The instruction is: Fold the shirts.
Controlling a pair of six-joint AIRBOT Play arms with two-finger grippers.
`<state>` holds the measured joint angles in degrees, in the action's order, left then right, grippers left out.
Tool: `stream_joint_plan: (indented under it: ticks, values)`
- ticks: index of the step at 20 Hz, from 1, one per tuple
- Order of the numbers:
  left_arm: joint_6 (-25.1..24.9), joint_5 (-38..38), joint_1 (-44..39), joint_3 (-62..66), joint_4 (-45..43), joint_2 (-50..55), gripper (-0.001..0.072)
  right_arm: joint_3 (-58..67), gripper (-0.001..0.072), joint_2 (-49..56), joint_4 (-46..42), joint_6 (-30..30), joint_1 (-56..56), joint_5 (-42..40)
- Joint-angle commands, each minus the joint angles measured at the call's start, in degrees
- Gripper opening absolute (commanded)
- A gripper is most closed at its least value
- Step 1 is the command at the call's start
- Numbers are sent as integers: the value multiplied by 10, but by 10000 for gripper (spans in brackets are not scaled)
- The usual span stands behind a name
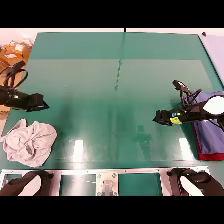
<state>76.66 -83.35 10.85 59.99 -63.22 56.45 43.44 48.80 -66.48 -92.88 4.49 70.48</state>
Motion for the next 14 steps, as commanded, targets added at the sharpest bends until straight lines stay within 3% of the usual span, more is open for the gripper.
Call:
stream_joint_plan:
  ticks: [1, 3, 4, 5, 6, 9, 14]
  values:
    - [28, -7, 0, 0, -68, -1, 18, 0, 10, 0, 0, 0, 1, 0]
    - [89, -25, 0, 0, -155, -1, 20, 0, 10, 0, 0, 0, 1, 0]
    - [139, -33, 0, -2, -218, -1, 59, 0, 10, 0, 0, 0, 1, 0]
    - [180, -43, 0, -9, -276, -1, 465, 0, 9, 0, 0, 0, 1, 0]
    - [216, -55, 0, -26, -331, -1, 700, 0, 10, 0, 0, 0, 1, 0]
    - [225, -40, 0, -124, -383, -1, 695, 0, 10, 0, 0, 0, 1, 0]
    - [250, 102, 0, -306, -385, -1, 694, 0, 10, 0, 0, 0, 1, 0]
